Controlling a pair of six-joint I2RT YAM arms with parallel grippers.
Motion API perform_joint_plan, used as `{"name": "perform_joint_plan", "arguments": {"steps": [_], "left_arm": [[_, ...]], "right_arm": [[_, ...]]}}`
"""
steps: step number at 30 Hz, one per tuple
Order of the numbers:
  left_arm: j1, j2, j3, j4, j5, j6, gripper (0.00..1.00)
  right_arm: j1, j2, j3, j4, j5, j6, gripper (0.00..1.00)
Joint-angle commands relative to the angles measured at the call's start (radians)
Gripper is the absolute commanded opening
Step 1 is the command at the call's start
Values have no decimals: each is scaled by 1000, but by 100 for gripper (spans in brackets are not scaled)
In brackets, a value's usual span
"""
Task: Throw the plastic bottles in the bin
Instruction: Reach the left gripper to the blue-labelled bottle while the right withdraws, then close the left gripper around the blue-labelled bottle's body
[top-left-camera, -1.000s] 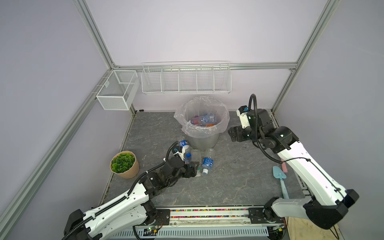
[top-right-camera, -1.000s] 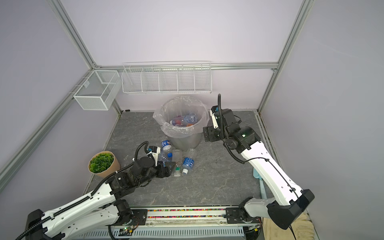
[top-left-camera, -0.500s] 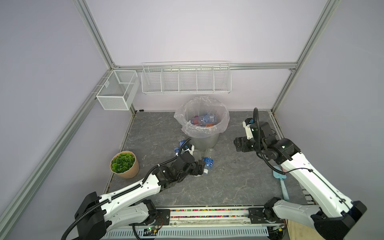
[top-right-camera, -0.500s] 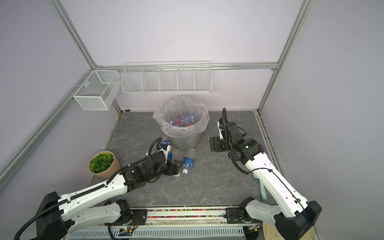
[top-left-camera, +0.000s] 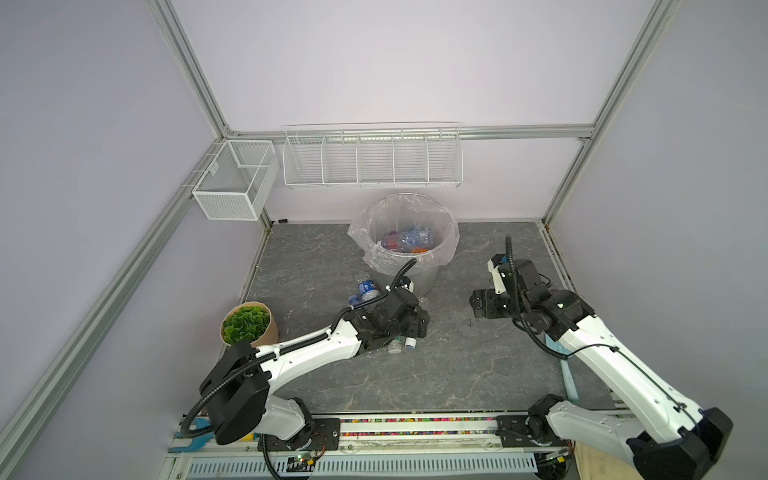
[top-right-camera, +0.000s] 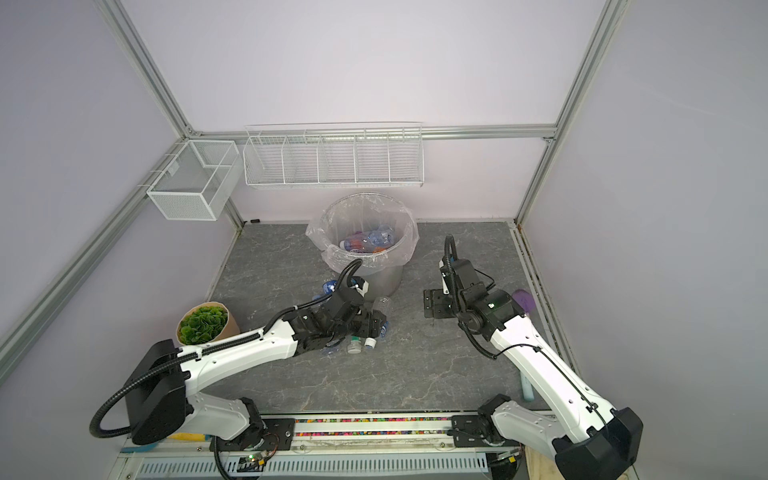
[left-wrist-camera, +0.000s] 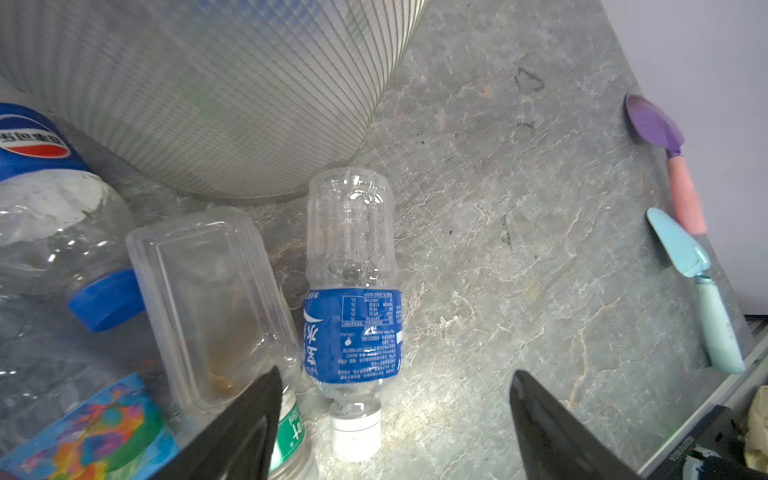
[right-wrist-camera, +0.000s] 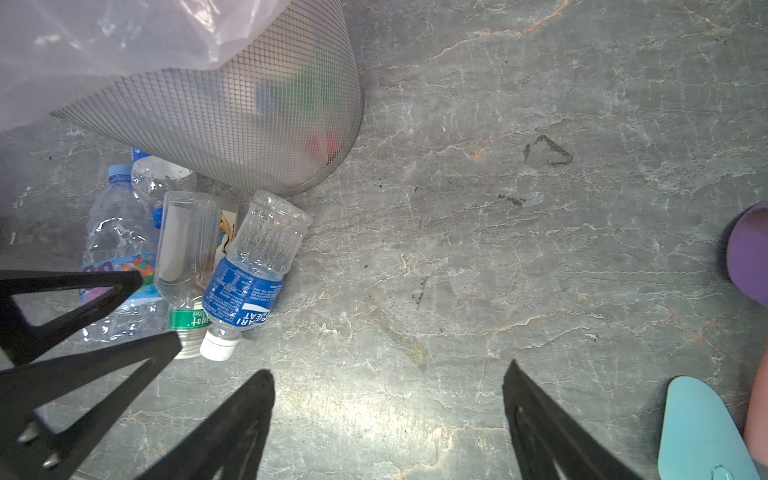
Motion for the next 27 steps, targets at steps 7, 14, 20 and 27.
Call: {"name": "perform_joint_plan", "arguments": {"steps": [7,14,20,27], "left_arm": [[-4,158,151,-123,1,34,84],[-3,267,242,-177,-5,38,84],[-3,331,290,-220,-27,44,82],[-3,399,337,-256,-37,62,79]], "right_arm": [[-59,-43,-62,35,-60,43,89],[-97,-78,-103,38,-92,43,89],[-122,-104,-125,35,-112,43,89],[-137,-113,-140,40,-134,47,89]]}}
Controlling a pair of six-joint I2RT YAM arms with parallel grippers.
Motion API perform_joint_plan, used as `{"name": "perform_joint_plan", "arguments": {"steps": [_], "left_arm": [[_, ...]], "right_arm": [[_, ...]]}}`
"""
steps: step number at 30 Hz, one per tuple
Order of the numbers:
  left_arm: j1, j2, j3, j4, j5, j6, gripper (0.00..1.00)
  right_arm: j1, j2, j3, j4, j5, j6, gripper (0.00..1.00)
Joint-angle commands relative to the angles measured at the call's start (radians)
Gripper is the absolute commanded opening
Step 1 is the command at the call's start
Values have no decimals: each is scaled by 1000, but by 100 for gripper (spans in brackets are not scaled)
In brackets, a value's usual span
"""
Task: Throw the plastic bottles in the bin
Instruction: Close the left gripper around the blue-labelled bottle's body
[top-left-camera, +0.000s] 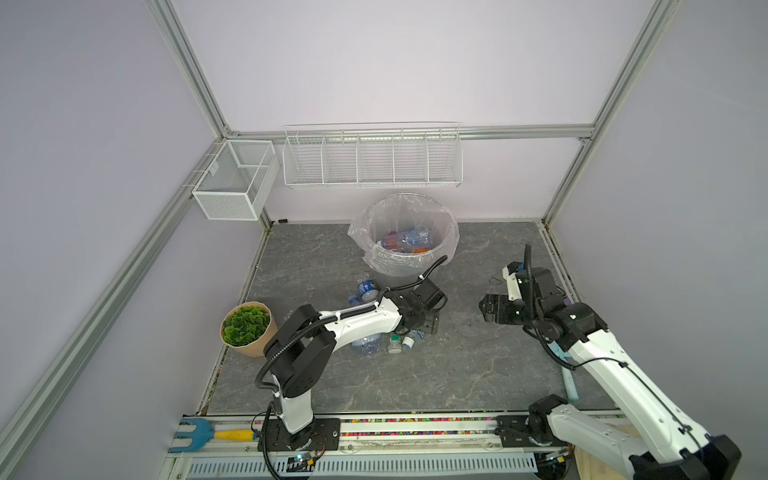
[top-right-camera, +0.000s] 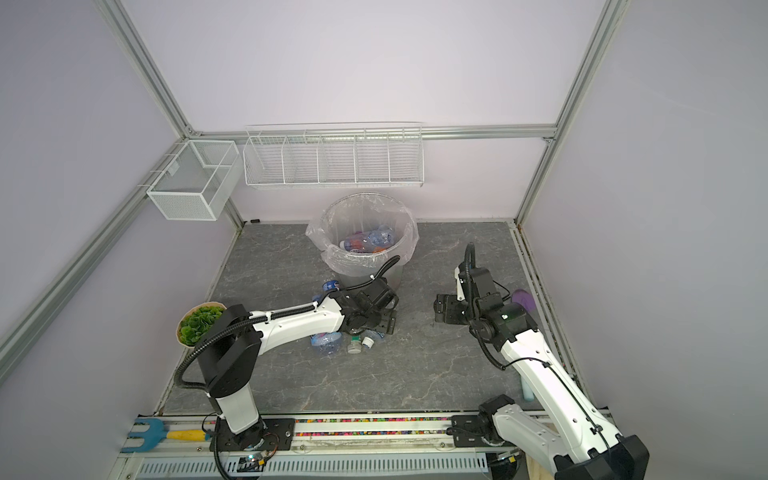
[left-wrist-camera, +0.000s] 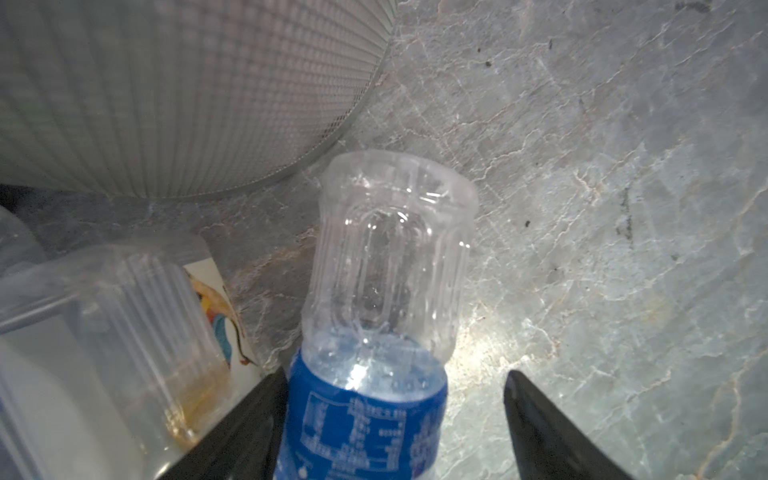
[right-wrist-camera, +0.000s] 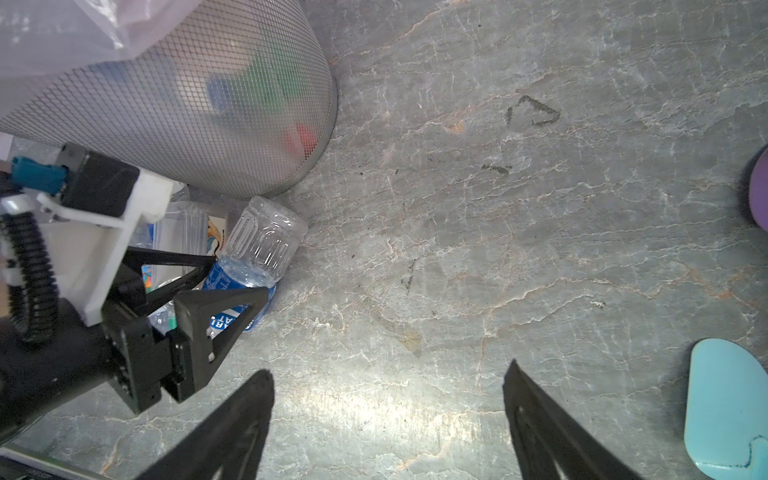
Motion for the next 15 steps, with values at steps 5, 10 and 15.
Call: {"name": "perform_joint_plan", "arguments": {"steps": [5,10,15], "left_arm": [[-3,69,58,-55,-5,28,77],[-4,92,74,-74,23,45,73],[-5,94,60,-85,36,47,37]], "right_arm": [[-13,-15,-16,12,-30,19,89],[-22,-17,-23,13,-34,16,89],[-30,-28,-32,12,-42,17,89]]}}
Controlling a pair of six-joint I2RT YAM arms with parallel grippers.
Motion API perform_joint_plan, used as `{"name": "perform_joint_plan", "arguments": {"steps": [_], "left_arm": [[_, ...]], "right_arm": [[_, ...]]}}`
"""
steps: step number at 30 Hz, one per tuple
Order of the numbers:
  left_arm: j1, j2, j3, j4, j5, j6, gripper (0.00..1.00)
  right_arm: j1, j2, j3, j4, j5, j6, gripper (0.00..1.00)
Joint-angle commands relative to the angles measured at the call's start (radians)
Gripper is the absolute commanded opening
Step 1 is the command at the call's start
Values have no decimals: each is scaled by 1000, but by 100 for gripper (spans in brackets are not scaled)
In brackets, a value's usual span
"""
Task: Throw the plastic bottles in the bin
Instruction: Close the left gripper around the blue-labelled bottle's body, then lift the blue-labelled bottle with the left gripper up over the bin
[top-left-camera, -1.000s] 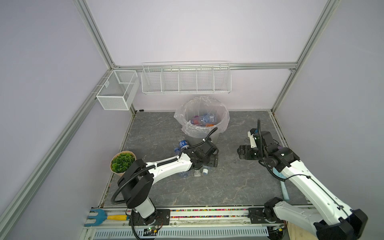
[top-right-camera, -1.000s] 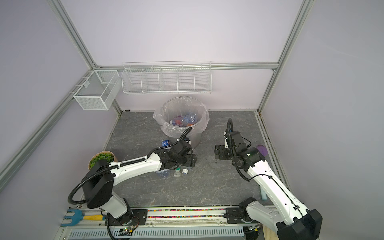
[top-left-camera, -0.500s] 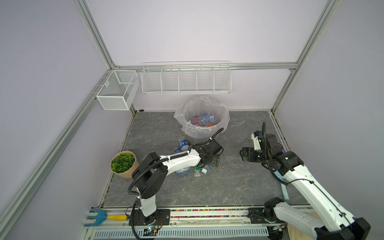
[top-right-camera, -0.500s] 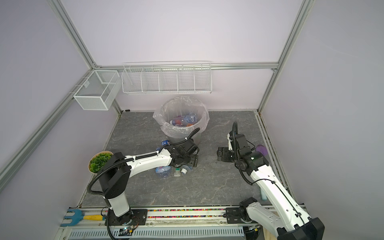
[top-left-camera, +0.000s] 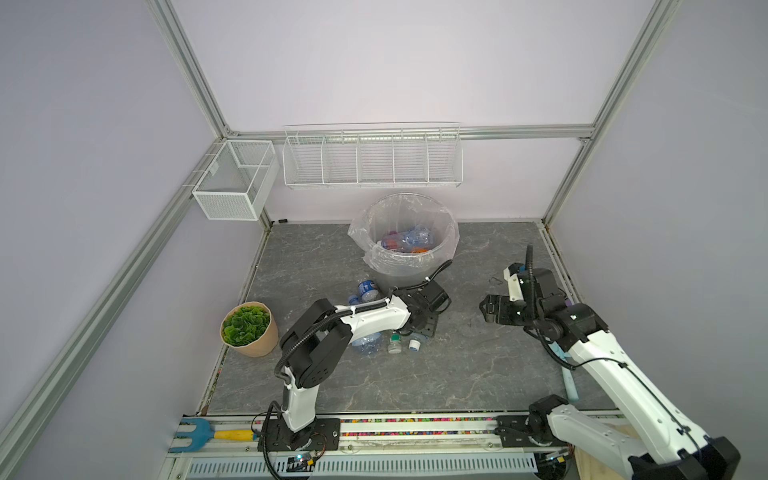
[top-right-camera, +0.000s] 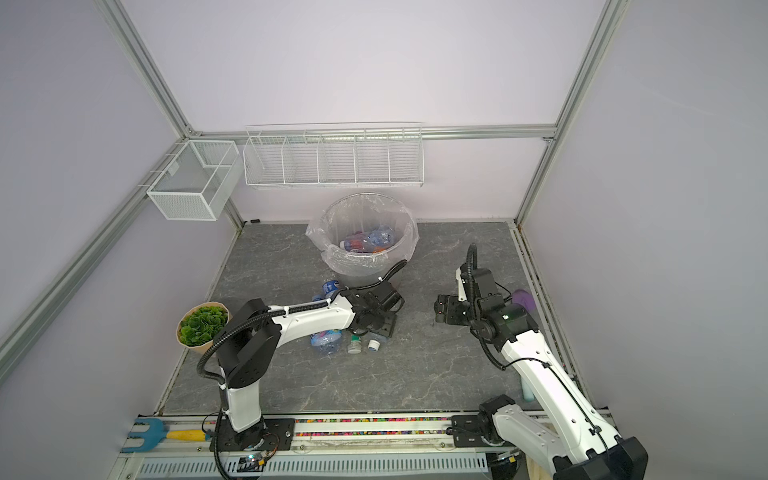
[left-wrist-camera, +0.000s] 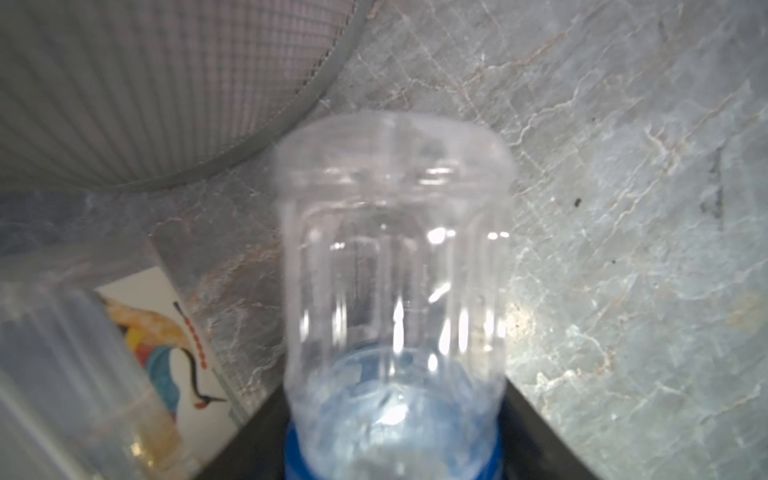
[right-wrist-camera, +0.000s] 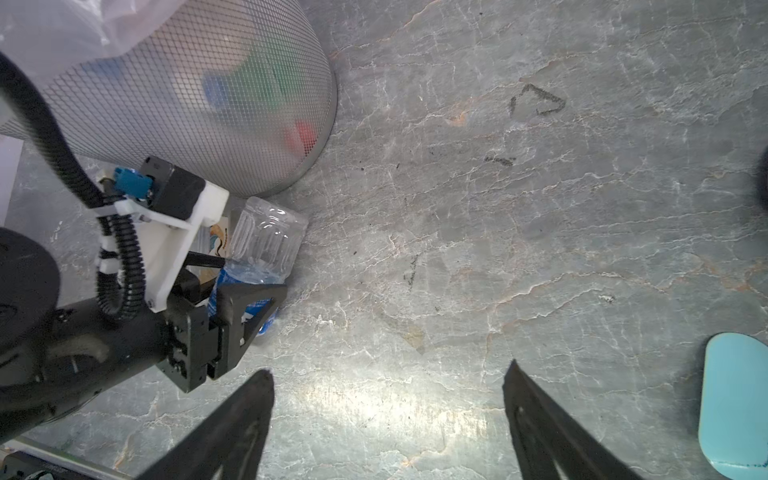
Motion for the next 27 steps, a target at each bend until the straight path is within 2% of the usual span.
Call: {"name": "perform_joint_plan", "arguments": {"steps": [1,3,11,18,27], "left_arm": [[-8,-5,3,-32,1,11,23],[-19,-33,-9,-31,-19,13,15],[-52,-101,-1,-52,-39,22,14],[-109,-158,66,-112,-97,48,13],[-154,-307,136,-135,-174,89,13]], "right_arm": [[-10,-26,-19,8,-13,14,89],[-13,-33,-19,6,-14,13,89],[-21,-39,-11,2,-27,18,89],[-26,-61,-9,-9,-18,16,89],[-34,-76,-9,-15,-14,19,89]]}}
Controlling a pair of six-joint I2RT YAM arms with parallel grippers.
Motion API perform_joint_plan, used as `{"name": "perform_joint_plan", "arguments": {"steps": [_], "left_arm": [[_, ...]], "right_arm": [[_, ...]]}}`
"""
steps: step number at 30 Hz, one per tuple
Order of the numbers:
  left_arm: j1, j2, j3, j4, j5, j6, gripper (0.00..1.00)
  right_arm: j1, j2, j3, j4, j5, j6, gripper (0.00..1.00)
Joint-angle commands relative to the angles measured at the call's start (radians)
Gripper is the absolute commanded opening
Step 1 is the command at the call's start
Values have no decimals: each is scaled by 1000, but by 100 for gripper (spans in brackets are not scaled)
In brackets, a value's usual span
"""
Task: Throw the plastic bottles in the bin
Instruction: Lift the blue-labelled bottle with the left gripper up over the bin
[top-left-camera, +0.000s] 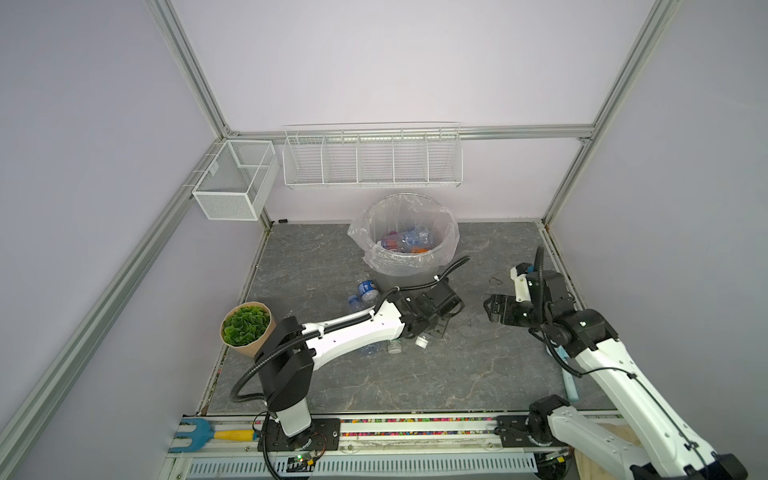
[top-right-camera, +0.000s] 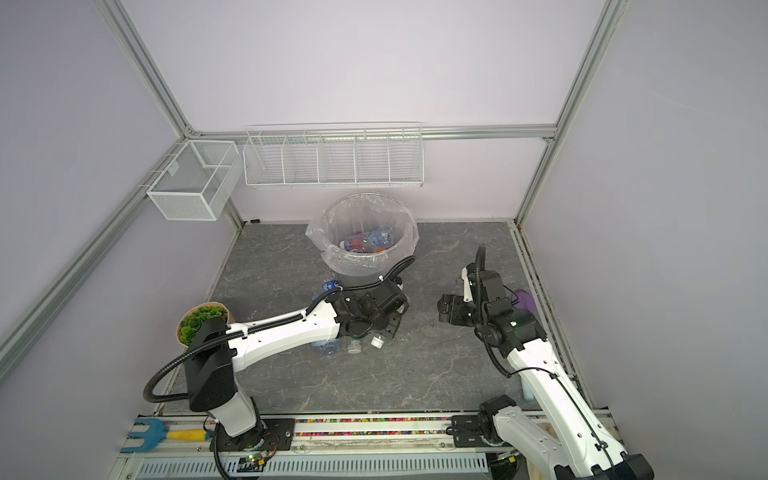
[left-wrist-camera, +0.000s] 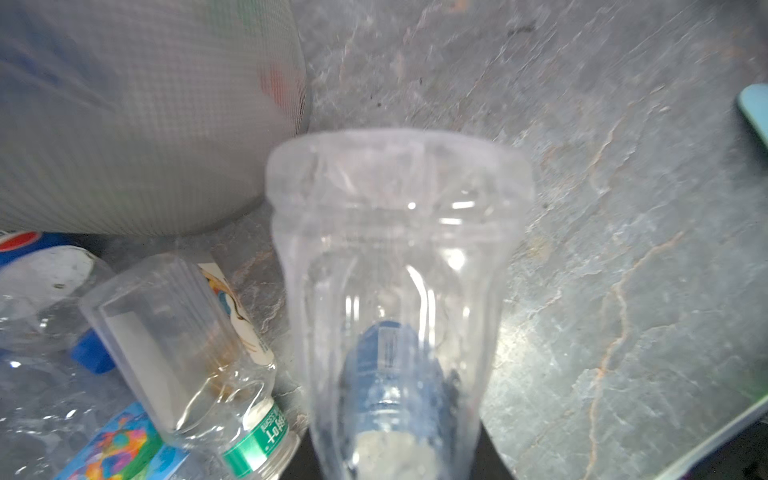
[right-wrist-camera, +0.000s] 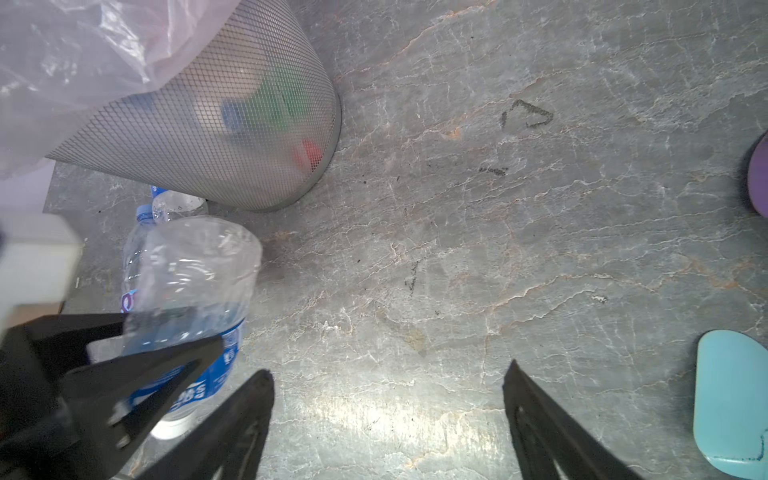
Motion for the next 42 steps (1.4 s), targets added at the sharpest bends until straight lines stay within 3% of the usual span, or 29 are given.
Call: {"name": "perform_joint_plan", "arguments": {"steps": [1,10,17,26,42], "left_arm": [[-18,-92,51,-14,-61,38,13],[-25,-313,24,112,-93,121,13],[-26,-496,-60,285,-182,215,13],[-24,-555,40,277,-278,352,14],[6,-527,218,257,-283,469,15]], "right_arm": [[-7,-15,-6,-13,-1,11,89],[-10,-15,-1,-11,-12,13,89],[-10,-9,-3,-2,-31,19,89],[-11,-7,-2,8,-49,22,89],[-11,-6,-10,10,-88,29,89]]}}
